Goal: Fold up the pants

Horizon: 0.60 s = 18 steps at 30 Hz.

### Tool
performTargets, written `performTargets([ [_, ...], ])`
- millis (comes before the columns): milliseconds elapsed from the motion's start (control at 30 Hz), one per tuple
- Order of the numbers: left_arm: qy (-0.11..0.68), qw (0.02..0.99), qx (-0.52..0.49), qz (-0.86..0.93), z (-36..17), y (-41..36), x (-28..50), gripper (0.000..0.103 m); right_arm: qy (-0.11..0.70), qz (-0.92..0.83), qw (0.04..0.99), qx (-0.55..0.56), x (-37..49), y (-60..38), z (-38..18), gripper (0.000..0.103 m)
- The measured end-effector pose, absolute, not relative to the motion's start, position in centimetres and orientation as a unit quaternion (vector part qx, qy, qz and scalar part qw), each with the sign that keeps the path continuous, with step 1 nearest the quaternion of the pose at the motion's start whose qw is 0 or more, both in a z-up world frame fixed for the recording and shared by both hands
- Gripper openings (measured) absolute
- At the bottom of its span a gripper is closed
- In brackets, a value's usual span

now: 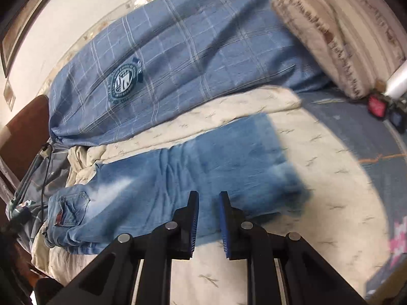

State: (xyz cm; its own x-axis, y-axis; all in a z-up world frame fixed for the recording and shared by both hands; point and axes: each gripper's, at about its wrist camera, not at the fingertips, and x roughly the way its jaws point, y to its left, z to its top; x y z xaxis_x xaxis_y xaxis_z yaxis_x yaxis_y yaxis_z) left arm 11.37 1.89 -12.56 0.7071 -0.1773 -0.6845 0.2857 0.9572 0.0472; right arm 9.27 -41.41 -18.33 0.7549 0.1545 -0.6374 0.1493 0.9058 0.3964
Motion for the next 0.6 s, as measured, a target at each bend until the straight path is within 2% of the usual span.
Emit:
performTargets([
  [133, 0.450, 0.884, 0.078, -0.101, -17.7, 2.8, 14.0, 0.081, 0.394, 0.002, 0.881, 0.262, 10.3, -42.9, -21.5, 0.018],
  [200, 0.484, 0.868, 0.012, -0.114, -18.7, 4.5, 14.9, 0.081, 0.391, -0.035, 0.878, 0.275, 9.9, -45.1, -22.1, 0.017],
  [333, 0.468, 0.875, -0.023, -0.124, -18.0, 5.6, 14.5, 0.081, 0.348, -0.070, 0.871, 0.339, 8.2, -49.3, -22.2, 0.017],
  [500, 0.440, 0.888, -0.017, -0.130, -16.3, 4.5, 13.2, 0.081, 0.303, -0.079, 0.900, 0.304, 8.2, -48.0, -20.0, 0.019],
  [600, 0.421, 0.894, -0.020, -0.151, -15.1, 3.2, 12.6, 0.081, 0.313, -0.054, 0.901, 0.296, 9.7, -47.1, -19.6, 0.019],
])
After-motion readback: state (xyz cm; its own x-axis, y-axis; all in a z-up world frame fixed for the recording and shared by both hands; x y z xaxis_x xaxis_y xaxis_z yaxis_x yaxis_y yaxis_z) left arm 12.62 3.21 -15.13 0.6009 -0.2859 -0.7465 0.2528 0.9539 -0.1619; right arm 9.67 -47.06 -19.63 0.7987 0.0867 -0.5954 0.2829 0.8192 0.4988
